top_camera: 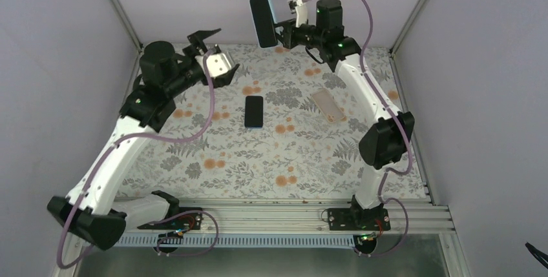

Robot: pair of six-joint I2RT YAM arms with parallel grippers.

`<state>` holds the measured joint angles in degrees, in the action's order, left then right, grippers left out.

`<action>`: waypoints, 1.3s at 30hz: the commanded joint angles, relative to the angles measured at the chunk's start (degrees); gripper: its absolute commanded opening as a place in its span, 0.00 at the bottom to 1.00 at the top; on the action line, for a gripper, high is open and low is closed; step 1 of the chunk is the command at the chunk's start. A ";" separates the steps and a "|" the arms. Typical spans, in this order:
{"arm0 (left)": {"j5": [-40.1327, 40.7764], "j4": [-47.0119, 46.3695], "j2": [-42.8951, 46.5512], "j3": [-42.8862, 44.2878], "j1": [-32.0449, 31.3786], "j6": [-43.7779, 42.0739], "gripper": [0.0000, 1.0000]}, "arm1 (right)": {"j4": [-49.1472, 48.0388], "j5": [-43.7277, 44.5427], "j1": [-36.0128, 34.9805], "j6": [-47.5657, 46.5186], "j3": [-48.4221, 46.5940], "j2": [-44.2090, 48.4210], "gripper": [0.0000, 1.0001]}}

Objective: Take the phone out of the phone case
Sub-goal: Remove the phone case from the phone.

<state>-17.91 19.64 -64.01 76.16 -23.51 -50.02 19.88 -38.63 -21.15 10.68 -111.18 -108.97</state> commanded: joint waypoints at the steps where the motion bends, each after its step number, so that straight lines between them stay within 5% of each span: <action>1: 0.19 -20.02 -4.60 0.00 -0.34 9.54 1.00 | -7.26 7.65 -2.11 4.62 -2.48 6.77 0.03; 13: 6.39 -30.16 -16.21 3.45 -6.16 12.86 1.00 | -5.93 18.55 -4.68 3.26 -2.34 10.40 0.03; 28: 11.53 -27.66 -26.37 13.34 -9.17 13.34 0.99 | -5.71 20.82 -7.54 2.72 -3.53 9.98 0.03; 39: 15.15 -31.79 -24.71 9.30 -9.19 14.01 0.96 | -6.21 21.55 -7.65 1.95 -1.74 11.39 0.03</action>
<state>-5.37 -8.91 -90.67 87.44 -32.95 -36.60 17.96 -17.02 -28.45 13.08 -111.94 -100.55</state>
